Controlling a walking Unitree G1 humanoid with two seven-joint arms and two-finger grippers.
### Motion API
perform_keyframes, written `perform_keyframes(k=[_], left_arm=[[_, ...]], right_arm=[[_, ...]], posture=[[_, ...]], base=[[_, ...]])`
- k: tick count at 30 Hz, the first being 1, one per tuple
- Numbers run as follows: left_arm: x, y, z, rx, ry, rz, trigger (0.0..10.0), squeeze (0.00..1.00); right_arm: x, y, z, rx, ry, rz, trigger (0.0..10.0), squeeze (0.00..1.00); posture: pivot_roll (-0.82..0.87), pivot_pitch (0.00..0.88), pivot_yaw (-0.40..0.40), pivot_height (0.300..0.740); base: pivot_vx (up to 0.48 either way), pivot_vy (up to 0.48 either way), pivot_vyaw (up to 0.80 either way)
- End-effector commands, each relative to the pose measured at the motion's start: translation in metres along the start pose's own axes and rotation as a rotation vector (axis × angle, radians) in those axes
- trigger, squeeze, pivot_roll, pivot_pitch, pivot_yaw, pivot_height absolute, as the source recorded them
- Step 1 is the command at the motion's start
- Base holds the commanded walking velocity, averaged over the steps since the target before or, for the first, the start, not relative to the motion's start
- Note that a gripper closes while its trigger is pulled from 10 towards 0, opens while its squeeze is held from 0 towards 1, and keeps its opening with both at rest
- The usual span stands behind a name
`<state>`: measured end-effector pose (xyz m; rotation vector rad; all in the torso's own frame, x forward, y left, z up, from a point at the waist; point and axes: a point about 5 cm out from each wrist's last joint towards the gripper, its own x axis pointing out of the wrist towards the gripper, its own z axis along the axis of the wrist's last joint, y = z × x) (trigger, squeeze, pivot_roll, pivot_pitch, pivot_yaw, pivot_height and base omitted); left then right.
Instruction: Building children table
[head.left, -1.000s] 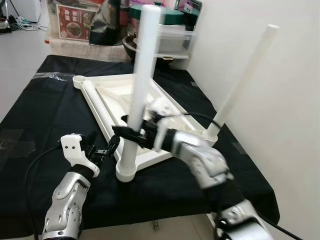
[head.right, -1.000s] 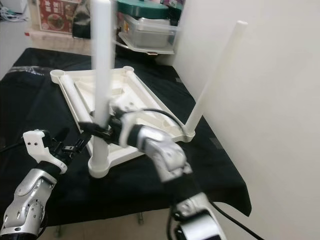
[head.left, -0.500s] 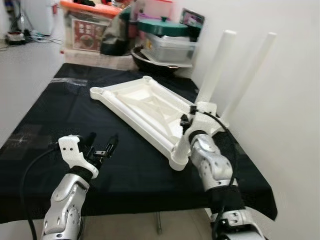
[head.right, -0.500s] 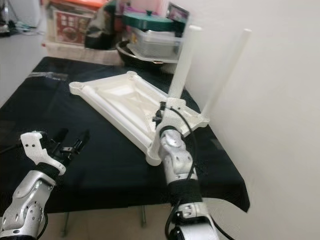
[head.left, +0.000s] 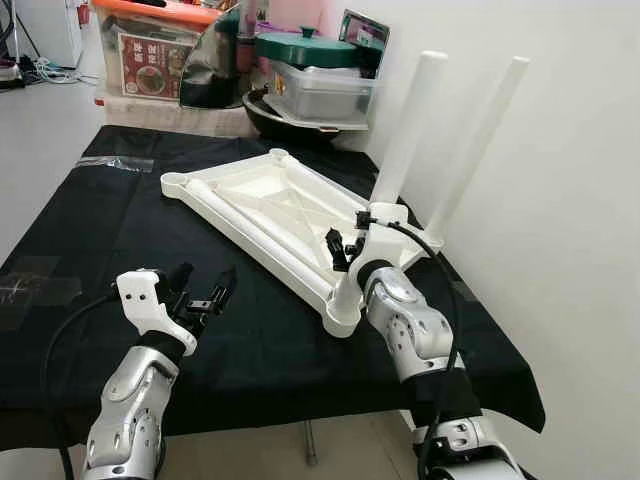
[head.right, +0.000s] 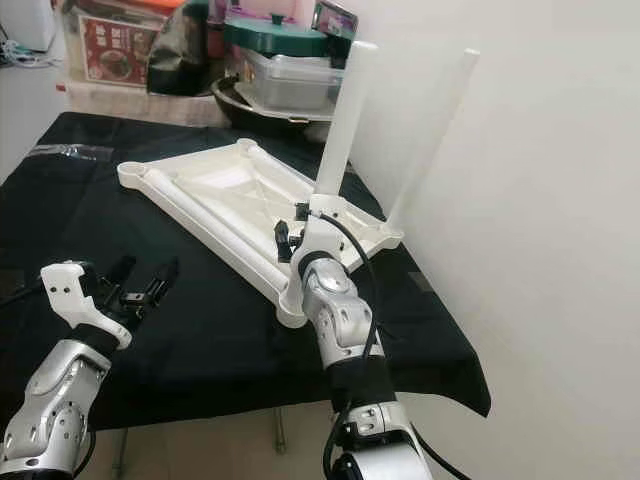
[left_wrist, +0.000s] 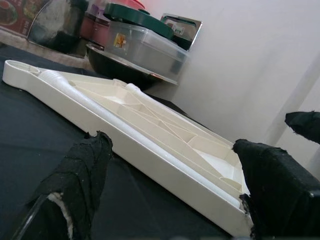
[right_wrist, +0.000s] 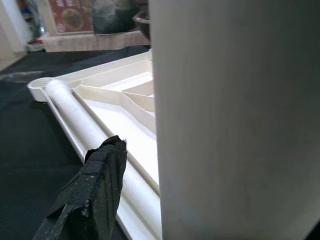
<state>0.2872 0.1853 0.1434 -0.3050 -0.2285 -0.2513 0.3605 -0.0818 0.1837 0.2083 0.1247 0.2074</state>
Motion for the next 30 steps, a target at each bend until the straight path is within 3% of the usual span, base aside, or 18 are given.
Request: perform_keyframes(k=[1, 2, 3, 6, 10, 11, 12, 13, 15, 16, 17, 18, 20, 22, 27, 28, 29, 30], left_arm=[[0.002, -0.002, -0.003, -0.012, 0.013, -0.007, 10.0, 0.0], [0.002, -0.002, -0.003, -0.017, 0.015, -0.01, 10.0, 0.0], [0.002, -0.002, -0.003, -0.017, 0.015, -0.01, 10.0, 0.0], [0.003, -0.002, -0.004, -0.021, 0.017, -0.014, 10.0, 0.0], [0.003, -0.002, -0.004, -0.02, 0.014, -0.011, 10.0, 0.0], [0.003, -0.002, -0.004, -0.019, 0.012, -0.009, 10.0, 0.0], [0.003, -0.002, -0.004, -0.019, 0.012, -0.009, 10.0, 0.0], [0.002, -0.001, -0.004, -0.019, 0.012, -0.007, 10.0, 0.0], [0.002, -0.001, -0.004, -0.018, 0.012, -0.006, 10.0, 0.0], [0.002, -0.001, -0.004, -0.018, 0.012, -0.005, 10.0, 0.0], [0.002, -0.001, -0.004, -0.017, 0.013, -0.005, 10.0, 0.0], [0.002, -0.001, -0.004, -0.017, 0.013, -0.005, 10.0, 0.0], [0.001, -0.001, -0.004, -0.018, 0.014, -0.006, 10.0, 0.0], [0.001, -0.002, -0.004, -0.019, 0.013, -0.007, 10.0, 0.0], [0.0, -0.001, -0.003, -0.019, 0.012, -0.008, 10.0, 0.0], [0.0, -0.001, -0.003, -0.02, 0.012, -0.008, 10.0, 0.0], [0.0, -0.001, -0.003, -0.02, 0.012, -0.008, 10.0, 0.0], [0.0, -0.001, -0.003, -0.02, 0.012, -0.008, 10.0, 0.0]], right_arm=[[-0.001, 0.006, 0.009, 0.052, -0.05, 0.175, 10.0, 0.0], [-0.008, 0.008, 0.017, 0.086, -0.111, 0.371, 10.0, 0.0], [-0.008, 0.008, 0.017, 0.086, -0.111, 0.371, 10.0, 0.0], [-0.021, 0.009, 0.023, 0.114, -0.136, 0.68, 10.0, 0.0], [-0.028, 0.019, 0.016, 0.089, -0.099, 0.817, 10.0, 0.0], [-0.027, 0.025, 0.01, 0.076, -0.086, 0.827, 8.8, 0.0], [-0.027, 0.025, 0.01, 0.076, -0.086, 0.827, 8.8, 0.0], [-0.02, 0.028, 0.003, 0.044, -0.082, 0.75, 1.0, 0.0], [-0.016, 0.029, -0.001, 0.021, -0.083, 0.692, 1.0, 0.0], [-0.007, 0.025, -0.006, 0.016, -0.064, 0.558, 0.0, 0.0], [0.004, 0.014, -0.012, 0.028, -0.028, 0.358, 0.0, 0.0], [0.004, 0.014, -0.012, 0.028, -0.028, 0.358, 0.0, 0.0], [0.013, -0.024, -0.029, 0.034, 0.096, -0.086, 0.0, 0.0], [0.007, -0.056, -0.041, 0.009, 0.159, -0.344, 0.0, 0.0], [-0.005, -0.069, -0.044, 0.044, 0.134, -0.363, 0.0, 0.0], [-0.006, -0.065, -0.042, 0.059, 0.119, -0.325, 1.3, 0.0], [-0.005, -0.053, -0.039, 0.039, 0.101, -0.251, 10.0, 0.0], [-0.005, -0.053, -0.039, 0.039, 0.101, -0.251, 10.0, 0.0]], posture=[[0.16, 0.0, -0.211, 0.74], [0.15, 0.0, -0.206, 0.74], [0.15, 0.0, -0.206, 0.74], [0.16, 0.0, -0.211, 0.74], [0.16, 0.0, -0.221, 0.74], [0.16, 0.0, -0.221, 0.74], [0.16, 0.0, -0.221, 0.74], [0.17, 0.0, -0.228, 0.74], [0.17, 0.0, -0.228, 0.74], [0.17, 0.0, -0.228, 0.74], [0.17, 0.0, -0.225, 0.74], [0.17, 0.0, -0.225, 0.74], [0.17, 0.0, -0.223, 0.74], [0.17, 0.0, -0.222, 0.74], [0.16, 0.0, -0.218, 0.74], [0.16, 0.0, -0.215, 0.74], [0.15, 0.0, -0.213, 0.74], [0.15, 0.0, -0.213, 0.74]], base=[[0.0, 0.0, 0.0], [0.0, 0.0, 0.0], [0.0, 0.0, 0.0], [0.0, 0.0, 0.0], [0.0, 0.0, 0.0], [0.0, 0.0, 0.0], [0.0, 0.0, 0.0], [0.0, 0.0, 0.0], [0.0, 0.0, 0.0], [0.0, 0.0, 0.0], [0.0, 0.0, 0.0], [0.0, 0.0, 0.0], [0.0, 0.0, 0.0], [0.0, 0.0, 0.0], [0.0, 0.0, 0.0], [0.0, 0.0, 0.0], [0.0, 0.0, 0.0], [0.0, 0.0, 0.0]])
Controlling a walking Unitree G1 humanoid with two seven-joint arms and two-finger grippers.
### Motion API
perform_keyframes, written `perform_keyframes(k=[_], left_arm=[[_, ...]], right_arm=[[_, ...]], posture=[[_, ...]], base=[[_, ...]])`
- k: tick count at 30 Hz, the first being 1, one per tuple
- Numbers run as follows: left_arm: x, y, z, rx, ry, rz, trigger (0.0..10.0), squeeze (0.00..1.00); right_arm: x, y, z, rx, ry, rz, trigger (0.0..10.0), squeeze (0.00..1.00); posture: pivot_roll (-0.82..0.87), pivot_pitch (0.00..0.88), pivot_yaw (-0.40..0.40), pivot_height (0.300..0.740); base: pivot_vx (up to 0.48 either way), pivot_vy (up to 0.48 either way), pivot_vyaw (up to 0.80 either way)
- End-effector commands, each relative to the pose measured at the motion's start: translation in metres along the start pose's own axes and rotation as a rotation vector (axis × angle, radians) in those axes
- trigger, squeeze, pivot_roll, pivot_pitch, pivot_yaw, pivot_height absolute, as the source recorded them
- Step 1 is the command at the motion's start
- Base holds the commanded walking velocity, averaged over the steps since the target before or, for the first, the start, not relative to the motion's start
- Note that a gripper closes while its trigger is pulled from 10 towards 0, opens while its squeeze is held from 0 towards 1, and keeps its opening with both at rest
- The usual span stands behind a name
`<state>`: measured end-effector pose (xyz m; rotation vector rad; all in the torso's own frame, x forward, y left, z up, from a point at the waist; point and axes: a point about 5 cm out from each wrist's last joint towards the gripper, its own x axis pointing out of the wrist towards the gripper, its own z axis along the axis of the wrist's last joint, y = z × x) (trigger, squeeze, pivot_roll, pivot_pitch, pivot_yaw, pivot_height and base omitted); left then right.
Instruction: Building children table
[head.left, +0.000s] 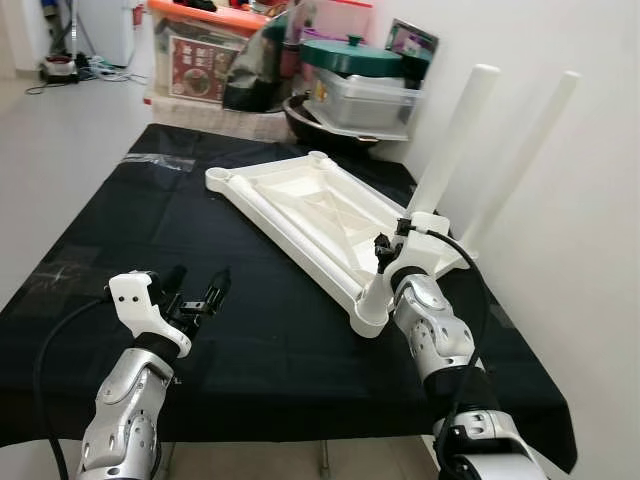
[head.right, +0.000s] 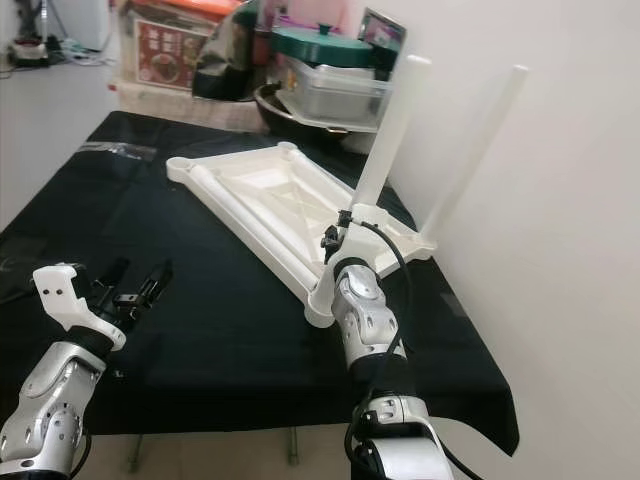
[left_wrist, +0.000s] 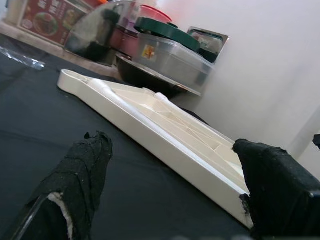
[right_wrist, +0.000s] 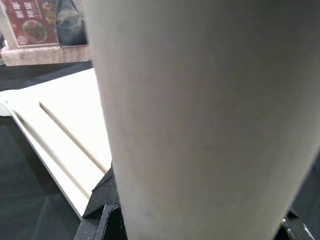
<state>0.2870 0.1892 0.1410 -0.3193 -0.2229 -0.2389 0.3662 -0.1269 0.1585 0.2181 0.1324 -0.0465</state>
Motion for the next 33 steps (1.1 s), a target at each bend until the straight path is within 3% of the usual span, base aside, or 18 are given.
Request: perform_keyframes(k=[1, 3, 4, 5, 6, 15, 17, 21, 23, 24, 25, 26, 27, 31, 33], left_arm=[[0.002, -0.005, -0.002, -0.007, 0.01, -0.022, 10.0, 0.0], [0.002, -0.005, -0.002, -0.006, 0.011, -0.023, 10.0, 0.0], [0.002, -0.005, -0.002, -0.006, 0.011, -0.023, 10.0, 0.0], [0.002, -0.005, -0.002, -0.006, 0.011, -0.023, 10.0, 0.0], [0.002, -0.005, -0.002, -0.005, 0.011, -0.022, 10.0, 0.0], [0.0, -0.005, 0.0, -0.001, 0.007, -0.017, 10.0, 0.0], [-0.003, -0.005, 0.001, 0.001, 0.007, -0.017, 10.0, 0.0], [-0.005, -0.005, 0.002, 0.003, 0.006, -0.016, 10.0, 0.0], [-0.005, -0.005, 0.002, 0.003, 0.006, -0.016, 10.0, 0.0], [-0.006, -0.005, 0.003, 0.003, 0.005, -0.015, 10.0, 0.0], [-0.006, -0.005, 0.003, 0.003, 0.005, -0.015, 10.0, 0.0], [-0.006, -0.004, 0.003, 0.004, 0.005, -0.015, 10.0, 0.0], [-0.007, -0.004, 0.004, 0.005, 0.005, -0.014, 10.0, 0.0], [-0.007, -0.003, 0.004, 0.007, 0.006, -0.013, 10.0, 0.0], [-0.007, -0.003, 0.005, 0.009, 0.008, -0.01, 10.0, 0.0]], right_arm=[[-0.003, -0.001, -0.022, -0.017, 0.114, 0.022, 10.0, 0.0], [-0.004, 0.005, -0.021, -0.022, 0.104, 0.058, 10.0, 0.0], [-0.004, 0.009, -0.02, -0.023, 0.097, 0.078, 10.0, 0.44], [-0.004, 0.011, -0.015, 0.002, 0.057, 0.081, 10.0, 0.44], [-0.005, 0.013, -0.012, 0.014, 0.033, 0.089, 10.0, 1.0], [-0.023, 0.015, 0.011, -0.044, -0.097, 0.148, 10.0, 1.0], [-0.04, 0.011, 0.019, -0.073, -0.124, 0.182, 10.0, 1.0], [-0.061, -0.004, 0.017, -0.146, -0.1, 0.201, 10.0, 1.0], [-0.061, -0.004, 0.017, -0.146, -0.1, 0.201, 10.0, 1.0], [-0.066, -0.014, 0.011, -0.181, -0.052, 0.178, 10.0, 1.0], [-0.066, -0.014, 0.011, -0.181, -0.052, 0.178, 10.0, 1.0], [-0.07, -0.026, 0.003, -0.238, 0.02, 0.134, 10.0, 0.03], [-0.078, -0.04, -0.004, -0.294, 0.094, 0.089, 10.0, 0.0], [-0.082, -0.041, -0.006, -0.287, 0.143, 0.102, 10.0, 0.0], [-0.09, -0.029, -0.007, -0.27, 0.212, 0.259, 10.0, 0.0]], posture=[[0.15, 0.0, -0.213, 0.74], [0.15, 0.0, -0.213, 0.74], [0.15, 0.0, -0.213, 0.74], [0.15, 0.0, -0.216, 0.74], [0.15, 0.0, -0.216, 0.74], [0.14, 0.0, -0.216, 0.74], [0.12, 0.0, -0.213, 0.74], [0.1, 0.0, -0.206, 0.74], [0.1, 0.0, -0.206, 0.74], [0.09, 0.0, -0.204, 0.74], [0.09, 0.0, -0.204, 0.74], [0.08, 0.0, -0.2, 0.74], [0.07, 0.0, -0.196, 0.74], [0.07, 0.0, -0.193, 0.74], [0.06, 0.0, -0.188, 0.74]], base=[[0.0, 0.0, 0.0], [0.0, 0.0, 0.0], [0.0, 0.0, 0.0], [0.0, 0.0, 0.0], [0.0, 0.0, 0.0], [0.0, 0.0, 0.0], [0.0, 0.0, 0.0], [0.0, 0.0, 0.0], [0.0, 0.0, 0.0], [0.0, 0.0, 0.0], [0.0, 0.0, 0.0], [0.0, 0.0, 0.0], [0.0, 0.0, 0.0], [0.0, 0.0, 0.0], [0.0, 0.0, 0.0]])
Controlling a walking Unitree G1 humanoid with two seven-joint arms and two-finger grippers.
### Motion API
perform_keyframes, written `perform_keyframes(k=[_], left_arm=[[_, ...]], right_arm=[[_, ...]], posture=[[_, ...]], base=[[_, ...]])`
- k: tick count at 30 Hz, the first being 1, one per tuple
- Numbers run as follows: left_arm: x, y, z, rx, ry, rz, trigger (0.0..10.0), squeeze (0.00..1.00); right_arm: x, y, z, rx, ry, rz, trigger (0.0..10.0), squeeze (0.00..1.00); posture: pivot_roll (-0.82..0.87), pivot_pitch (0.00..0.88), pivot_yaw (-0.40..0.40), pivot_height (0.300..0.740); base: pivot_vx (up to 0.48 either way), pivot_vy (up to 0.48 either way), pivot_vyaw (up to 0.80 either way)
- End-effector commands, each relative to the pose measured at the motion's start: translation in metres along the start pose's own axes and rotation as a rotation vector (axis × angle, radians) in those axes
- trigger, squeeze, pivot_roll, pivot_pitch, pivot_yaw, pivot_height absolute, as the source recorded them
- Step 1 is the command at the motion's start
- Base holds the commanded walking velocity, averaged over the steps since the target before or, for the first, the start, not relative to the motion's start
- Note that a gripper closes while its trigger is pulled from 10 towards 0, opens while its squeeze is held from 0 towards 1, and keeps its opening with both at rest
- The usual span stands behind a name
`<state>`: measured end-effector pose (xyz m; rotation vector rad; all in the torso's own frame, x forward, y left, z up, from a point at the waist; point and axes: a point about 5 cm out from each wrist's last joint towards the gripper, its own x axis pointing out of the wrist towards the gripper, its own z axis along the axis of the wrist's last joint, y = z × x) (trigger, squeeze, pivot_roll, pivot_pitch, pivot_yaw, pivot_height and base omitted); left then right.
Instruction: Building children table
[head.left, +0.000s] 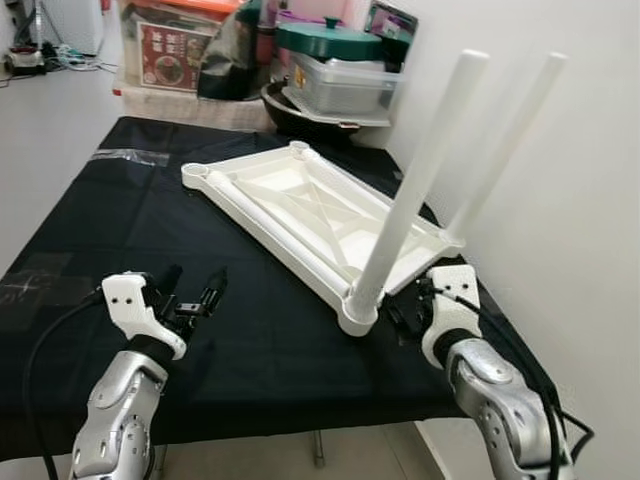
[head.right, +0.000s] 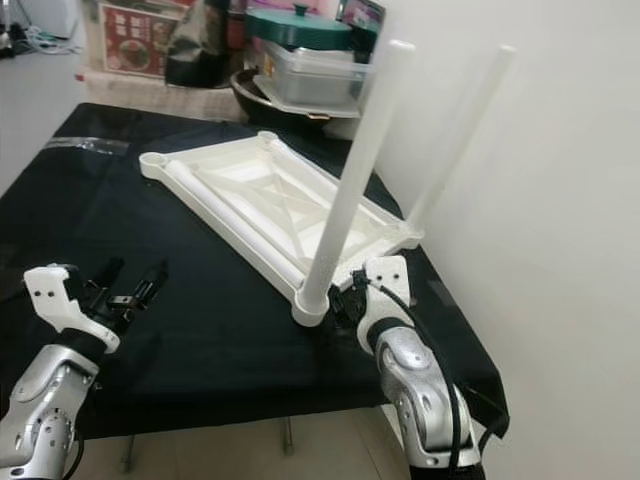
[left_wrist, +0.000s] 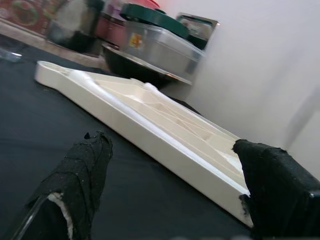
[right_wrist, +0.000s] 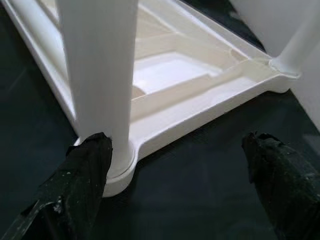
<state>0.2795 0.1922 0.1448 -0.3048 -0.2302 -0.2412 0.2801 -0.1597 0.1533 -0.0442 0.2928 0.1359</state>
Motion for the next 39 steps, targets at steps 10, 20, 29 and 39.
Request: perform_keyframes(k=[10, 20, 29, 39], left_arm=[[-0.003, -0.002, -0.001, 0.004, 0.017, 0.011, 10.0, 0.0], [-0.001, -0.003, -0.001, -0.001, 0.017, 0.008, 10.0, 0.0], [0.001, -0.002, -0.002, 0.002, 0.02, 0.014, 10.0, 0.0], [0.001, -0.001, -0.003, 0.006, 0.02, 0.018, 10.0, 0.0]], right_arm=[[-0.038, 0.042, 0.022, 0.043, -0.153, 0.528, 10.0, 0.0], [-0.005, 0.058, 0.036, 0.001, -0.201, 0.554, 10.0, 0.0], [0.054, 0.059, 0.06, 0.041, -0.226, 0.205, 10.0, 0.0], [0.072, 0.015, 0.04, 0.012, -0.128, -0.153, 10.0, 0.0]], posture=[[0.07, 0.0, -0.185, 0.74], [0.09, 0.0, -0.188, 0.74], [0.13, 0.0, -0.2, 0.74], [0.13, 0.0, -0.2, 0.74]], base=[[0.0, 0.0, 0.0], [0.0, 0.0, 0.0], [0.0, 0.0, 0.0], [0.0, 0.0, 0.0]])
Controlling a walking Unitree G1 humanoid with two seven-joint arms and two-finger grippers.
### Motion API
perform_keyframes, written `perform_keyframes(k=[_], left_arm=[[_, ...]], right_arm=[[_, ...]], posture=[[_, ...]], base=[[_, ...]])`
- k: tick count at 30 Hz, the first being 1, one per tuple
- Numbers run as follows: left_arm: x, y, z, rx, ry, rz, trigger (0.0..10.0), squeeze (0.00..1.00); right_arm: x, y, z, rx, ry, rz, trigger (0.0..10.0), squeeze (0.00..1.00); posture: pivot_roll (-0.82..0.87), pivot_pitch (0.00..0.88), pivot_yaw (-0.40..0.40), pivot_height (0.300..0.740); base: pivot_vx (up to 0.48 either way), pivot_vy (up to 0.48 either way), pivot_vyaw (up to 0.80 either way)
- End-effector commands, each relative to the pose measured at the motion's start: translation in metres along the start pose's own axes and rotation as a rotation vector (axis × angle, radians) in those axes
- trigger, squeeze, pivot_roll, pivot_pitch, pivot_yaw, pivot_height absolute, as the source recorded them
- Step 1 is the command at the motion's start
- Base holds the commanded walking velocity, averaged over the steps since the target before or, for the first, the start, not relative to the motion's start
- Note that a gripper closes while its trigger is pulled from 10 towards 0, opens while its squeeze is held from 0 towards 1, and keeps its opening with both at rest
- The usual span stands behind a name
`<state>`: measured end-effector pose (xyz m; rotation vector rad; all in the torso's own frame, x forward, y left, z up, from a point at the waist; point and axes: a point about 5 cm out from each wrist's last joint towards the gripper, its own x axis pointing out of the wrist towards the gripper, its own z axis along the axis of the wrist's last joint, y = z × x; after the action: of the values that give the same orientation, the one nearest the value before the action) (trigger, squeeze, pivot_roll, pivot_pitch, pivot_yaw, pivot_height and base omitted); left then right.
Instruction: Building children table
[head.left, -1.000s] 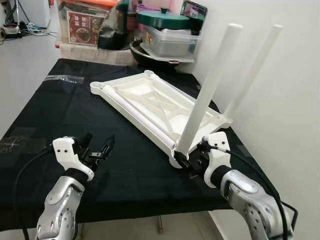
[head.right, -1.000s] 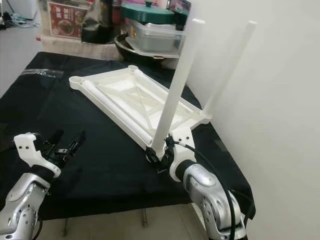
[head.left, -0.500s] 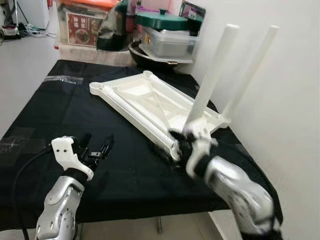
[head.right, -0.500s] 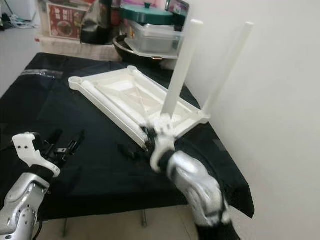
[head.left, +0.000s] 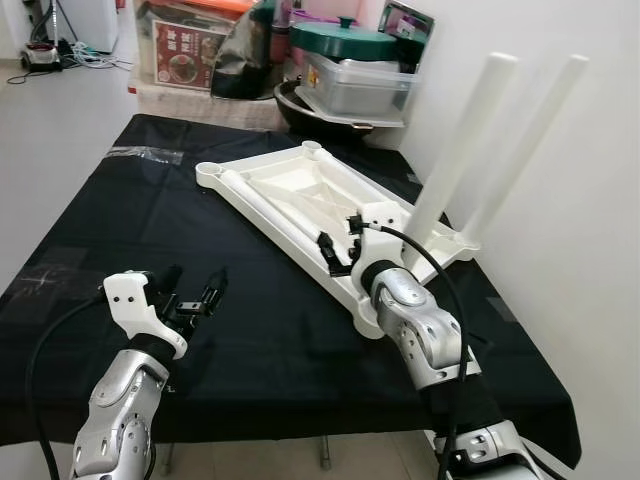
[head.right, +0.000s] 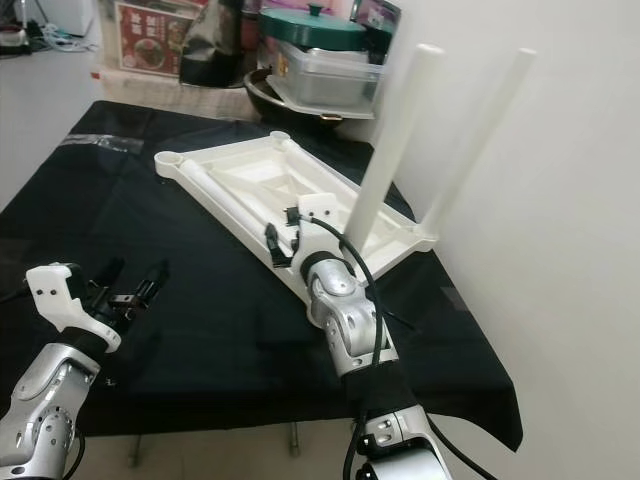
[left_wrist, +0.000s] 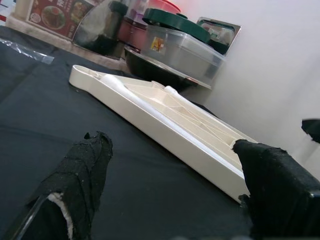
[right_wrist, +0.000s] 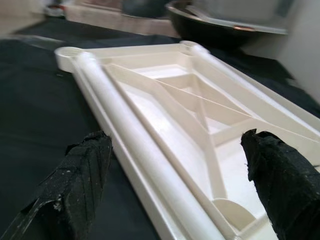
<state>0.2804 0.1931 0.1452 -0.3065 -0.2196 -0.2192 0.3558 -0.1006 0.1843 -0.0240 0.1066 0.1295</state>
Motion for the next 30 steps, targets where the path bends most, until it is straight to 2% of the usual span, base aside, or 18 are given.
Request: perform_keyframes(k=[1, 2, 3, 5, 7, 11, 12, 13, 14, 15, 16, 20, 21, 22, 23, 24, 26, 30], left_arm=[[0.0, -0.002, -0.003, 0.005, 0.013, -0.006, 10.0, 0.0], [0.0, -0.002, -0.003, 0.003, 0.013, -0.008, 10.0, 0.0], [0.0, -0.002, -0.003, 0.003, 0.013, -0.008, 10.0, 0.0], [-0.001, -0.002, -0.003, -0.002, 0.014, -0.012, 10.0, 0.0], [-0.001, -0.003, -0.003, -0.004, 0.014, -0.014, 10.0, 0.0], [-0.001, -0.003, -0.003, -0.006, 0.013, -0.015, 10.0, 0.0], [-0.001, -0.003, -0.003, -0.007, 0.014, -0.016, 10.0, 0.0], [-0.001, -0.003, -0.003, -0.007, 0.014, -0.016, 10.0, 0.0], [-0.001, -0.002, -0.003, -0.007, 0.016, -0.018, 10.0, 0.0], [-0.001, -0.002, -0.004, -0.007, 0.017, -0.019, 10.0, 0.0], [-0.001, -0.002, -0.004, -0.007, 0.017, -0.019, 10.0, 0.0], [-0.001, -0.002, -0.005, 0.007, 0.023, -0.016, 10.0, 0.0], [-0.001, -0.002, -0.005, 0.007, 0.023, -0.016, 10.0, 0.0], [-0.001, -0.002, -0.005, 0.012, 0.023, -0.014, 10.0, 0.0], [-0.001, -0.002, -0.005, 0.012, 0.023, -0.014, 10.0, 0.0], [-0.001, -0.002, -0.005, 0.019, 0.025, -0.008, 10.0, 0.0], [-0.002, -0.002, -0.004, 0.018, 0.022, 0.019, 10.0, 0.0], [-0.003, -0.001, -0.003, 0.034, 0.031, 0.049, 10.0, 0.0]], right_arm=[[-0.003, -0.049, -0.023, -0.031, 0.085, -0.213, 10.0, 0.0], [-0.005, -0.066, -0.028, -0.052, 0.105, -0.275, 10.0, 0.0], [-0.005, -0.066, -0.028, -0.052, 0.105, -0.275, 10.0, 0.0], [-0.013, -0.1, -0.036, -0.086, 0.134, -0.4, 10.0, 0.0], [-0.02, -0.122, -0.04, -0.098, 0.15, -0.484, 10.0, 0.0], [-0.025, -0.132, -0.04, -0.069, 0.137, -0.511, 10.0, 0.0], [-0.021, -0.121, -0.035, -0.051, 0.1, -0.442, 10.0, 0.0], [-0.021, -0.121, -0.035, -0.051, 0.1, -0.442, 10.0, 0.0], [-0.015, -0.094, -0.026, -0.012, 0.039, -0.294, 10.0, 0.0], [-0.012, -0.083, -0.023, 0.005, 0.017, -0.231, 10.0, 0.0], [-0.012, -0.083, -0.023, 0.005, 0.017, -0.231, 10.0, 0.0], [-0.012, -0.019, -0.013, -0.004, -0.074, 0.143, 10.0, 0.0], [-0.012, -0.019, -0.013, -0.004, -0.074, 0.143, 10.0, 0.0], [-0.015, -0.006, -0.011, -0.002, -0.09, 0.223, 10.0, 0.0], [-0.015, -0.006, -0.011, -0.002, -0.09, 0.223, 10.0, 0.0], [-0.017, 0.005, -0.011, -0.017, -0.097, 0.28, 10.0, 0.0], [-0.018, 0.013, -0.013, -0.042, -0.095, 0.329, 10.0, 0.0], [-0.019, 0.014, -0.013, -0.047, -0.1, 0.347, 10.0, 0.0]], posture=[[0.13, 0.0, -0.199, 0.74], [0.13, 0.0, -0.199, 0.74], [0.13, 0.0, -0.199, 0.74], [0.11, 0.0, -0.187, 0.74], [0.1, 0.0, -0.185, 0.74], [0.1, 0.0, -0.184, 0.74], [0.1, 0.0, -0.184, 0.74], [0.1, 0.0, -0.184, 0.74], [0.1, 0.0, -0.178, 0.74], [0.1, 0.0, -0.178, 0.74], [0.1, 0.0, -0.178, 0.74], [0.12, 0.0, -0.19, 0.74], [0.12, 0.0, -0.19, 0.74], [0.12, 0.0, -0.19, 0.74], [0.12, 0.0, -0.19, 0.74], [0.12, 0.0, -0.196, 0.74], [0.13, 0.0, -0.197, 0.74], [0.13, 0.0, -0.197, 0.74]], base=[[0.0, 0.0, 0.0], [0.0, 0.0, 0.0], [0.0, 0.0, 0.0], [0.0, 0.0, 0.0], [0.0, 0.0, 0.0], [0.0, 0.0, 0.0], [0.0, 0.0, 0.0], [0.0, 0.0, 0.0], [0.0, 0.0, 0.0], [0.0, 0.0, 0.0], [0.0, 0.0, 0.0], [0.0, 0.0, 0.0], [0.0, 0.0, 0.0], [0.0, 0.0, 0.0], [0.0, 0.0, 0.0], [0.0, 0.0, 0.0], [0.0, 0.0, 0.0], [0.0, 0.0, 0.0]])
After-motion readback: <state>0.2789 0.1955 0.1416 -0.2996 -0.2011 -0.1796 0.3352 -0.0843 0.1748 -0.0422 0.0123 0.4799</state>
